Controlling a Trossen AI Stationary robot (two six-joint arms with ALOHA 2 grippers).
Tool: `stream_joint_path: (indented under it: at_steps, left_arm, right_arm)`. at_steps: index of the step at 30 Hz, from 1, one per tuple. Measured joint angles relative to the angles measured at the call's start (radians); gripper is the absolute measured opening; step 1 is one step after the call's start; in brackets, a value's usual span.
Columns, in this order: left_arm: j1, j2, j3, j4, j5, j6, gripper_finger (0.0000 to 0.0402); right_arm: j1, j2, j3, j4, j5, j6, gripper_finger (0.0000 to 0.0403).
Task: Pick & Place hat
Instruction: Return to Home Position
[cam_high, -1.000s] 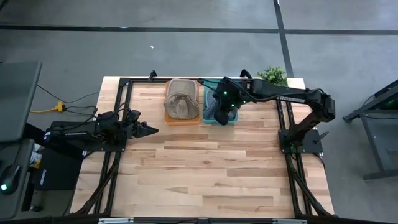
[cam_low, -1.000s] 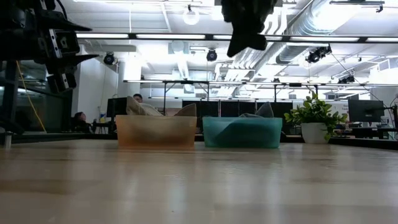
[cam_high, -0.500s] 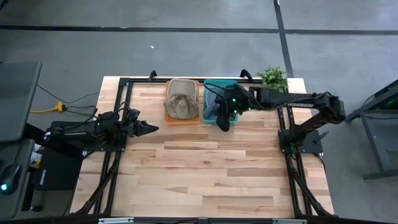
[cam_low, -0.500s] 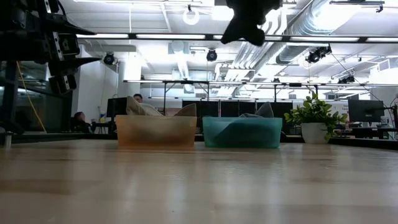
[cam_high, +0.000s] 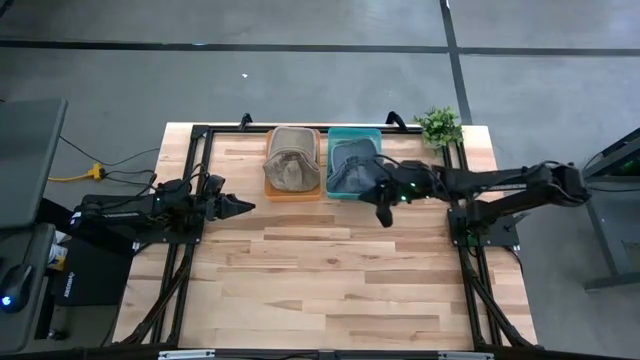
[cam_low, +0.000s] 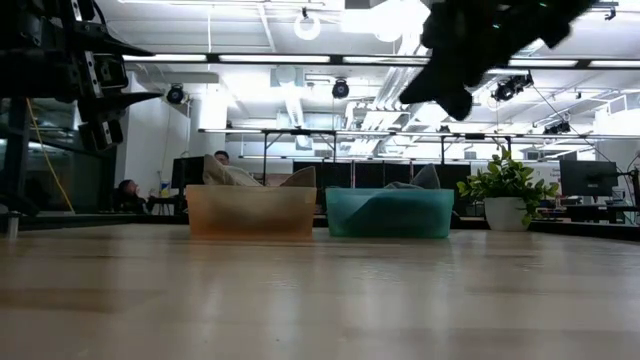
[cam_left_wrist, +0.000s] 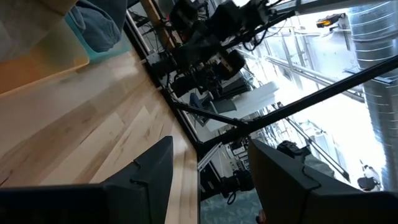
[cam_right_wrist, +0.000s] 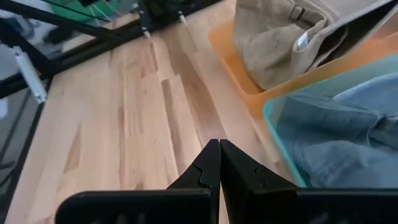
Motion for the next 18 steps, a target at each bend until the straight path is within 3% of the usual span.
stream_joint_path:
  at_steps: [10, 18]
  left_arm:
    - [0.000, 0.000, 0.000, 0.000, 0.000, 0.000, 0.0185]
    - [0.000, 0.000, 0.000, 0.000, 0.000, 0.000, 0.0185]
  right_arm:
    - [0.060, -0.262, -0.221, 0.044, 0.007, 0.023, 0.0000]
    - [0.164, -0.527, -0.377, 0.069, 0.140, 0.026, 0.0000]
